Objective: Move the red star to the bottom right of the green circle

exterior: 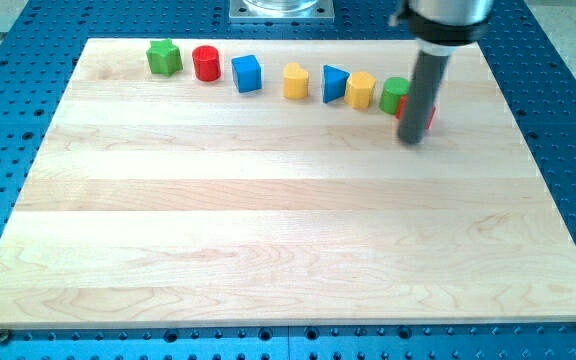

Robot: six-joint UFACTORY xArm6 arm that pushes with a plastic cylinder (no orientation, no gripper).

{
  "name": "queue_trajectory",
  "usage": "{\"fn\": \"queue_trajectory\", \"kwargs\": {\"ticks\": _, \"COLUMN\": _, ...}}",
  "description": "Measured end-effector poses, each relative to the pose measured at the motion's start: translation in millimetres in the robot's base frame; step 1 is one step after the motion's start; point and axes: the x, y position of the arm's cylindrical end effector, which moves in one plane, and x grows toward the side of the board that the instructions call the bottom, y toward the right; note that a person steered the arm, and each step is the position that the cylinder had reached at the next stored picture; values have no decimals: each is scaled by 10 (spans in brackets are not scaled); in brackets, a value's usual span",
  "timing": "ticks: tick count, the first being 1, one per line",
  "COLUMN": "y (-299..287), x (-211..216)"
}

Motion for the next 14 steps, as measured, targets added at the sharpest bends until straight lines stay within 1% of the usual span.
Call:
{"fn": "queue_trajectory", "kwargs": {"ticks": 1, "y": 365, "x": -6}}
{"fn": "queue_trajectory", "kwargs": {"ticks": 2, "y": 44, "x": 81}}
{"fn": "queue_trajectory", "kwargs": {"ticks": 3, "y": -512, "x": 49}}
{"fn": "queue_trajectory", "kwargs": {"ticks": 4, "y": -405, "x": -75}}
{"fn": "queue_trajectory", "kwargs": {"ticks": 5, "y": 86, "x": -262}}
{"fn": "queue_trajectory", "kwargs": {"ticks": 6, "y": 216, "x": -404}}
{"fn": "queue_trajectory", "kwargs": {"ticks": 7, "y": 231, "x": -287}}
{"fn": "queue_trajectory", "kwargs": {"ticks": 8, "y": 1270, "x": -471}}
{"fn": "queue_trajectory", "kwargs": {"ticks": 9, "y": 1269, "x": -955}}
{"fn": "queue_trajectory", "kwargs": {"ticks": 10, "y": 897, "x": -1279}}
{"fn": "queue_trajectory", "kwargs": {"ticks": 11, "y": 476, "x": -1282}}
{"fn": "queue_trajectory", "kwargs": {"ticks": 14, "y": 446, "x": -1102}}
